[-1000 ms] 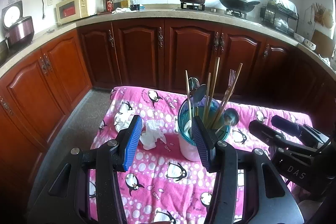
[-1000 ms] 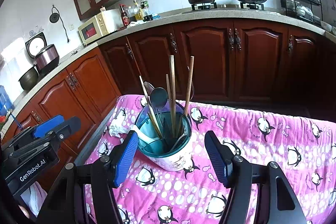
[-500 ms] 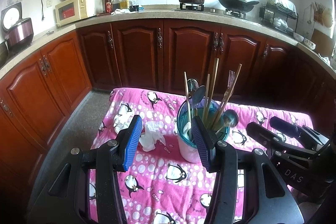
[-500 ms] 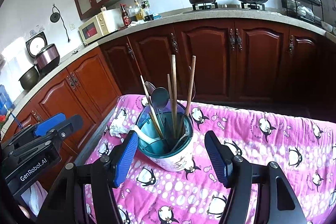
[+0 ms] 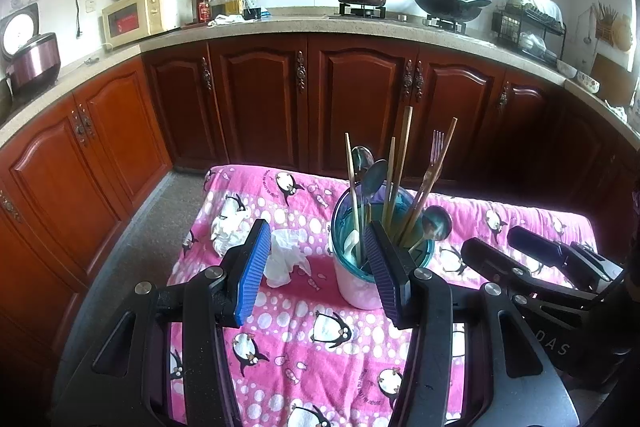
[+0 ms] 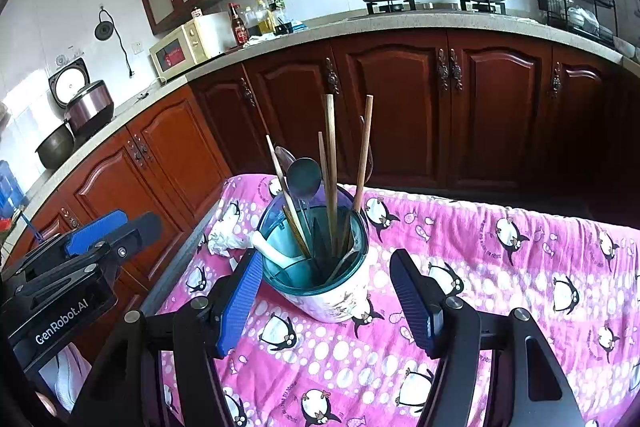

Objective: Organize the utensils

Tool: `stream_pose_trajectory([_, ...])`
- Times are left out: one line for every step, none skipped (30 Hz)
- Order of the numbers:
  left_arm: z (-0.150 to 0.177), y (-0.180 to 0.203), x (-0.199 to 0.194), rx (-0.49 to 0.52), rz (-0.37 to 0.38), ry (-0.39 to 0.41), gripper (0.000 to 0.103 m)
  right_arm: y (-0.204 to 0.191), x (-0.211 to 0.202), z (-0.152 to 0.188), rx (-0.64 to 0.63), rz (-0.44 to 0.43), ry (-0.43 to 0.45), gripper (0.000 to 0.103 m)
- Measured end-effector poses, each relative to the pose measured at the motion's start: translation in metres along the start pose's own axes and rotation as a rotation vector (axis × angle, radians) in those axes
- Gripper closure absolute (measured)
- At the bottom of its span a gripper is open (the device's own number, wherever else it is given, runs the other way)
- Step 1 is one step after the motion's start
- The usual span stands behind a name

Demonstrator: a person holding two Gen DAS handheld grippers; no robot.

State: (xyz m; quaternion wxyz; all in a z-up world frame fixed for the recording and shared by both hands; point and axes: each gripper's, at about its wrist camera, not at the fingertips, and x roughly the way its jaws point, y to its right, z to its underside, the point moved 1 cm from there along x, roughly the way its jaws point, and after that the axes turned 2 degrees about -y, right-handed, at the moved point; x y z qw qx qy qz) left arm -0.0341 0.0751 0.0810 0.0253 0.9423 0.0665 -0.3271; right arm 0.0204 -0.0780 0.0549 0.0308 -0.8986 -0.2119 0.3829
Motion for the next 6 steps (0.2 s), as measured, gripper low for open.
stream_pose_trajectory([0.001,0.000,0.001,0.000,0.002,0.000,0.054,0.001,0.001,0.001,0.002,0.001,-0.001,0.039])
stream_pose_trajectory([0.002,0.000,0.001,0.000,0.005,0.003,0.054,0.003,0.001,0.002,0.003,0.003,-0.002,0.039])
stream_pose_trajectory([0.002,0.000,0.002,0.000,0.008,0.008,0.054,0.005,0.002,0.002,0.004,0.007,-0.003,0.039])
stream_pose_trajectory([0.003,0.000,0.002,0.001,0.008,0.013,0.054,0.007,0.003,0.003,0.007,0.010,-0.005,0.039])
stream_pose_trajectory([0.004,0.000,0.003,0.003,0.007,0.014,0.054,0.011,0.004,0.004,0.014,0.015,-0.008,0.039])
stream_pose_trajectory([0.004,0.000,0.004,0.002,0.006,0.011,0.054,0.016,0.005,0.006,0.022,0.023,-0.009,0.039])
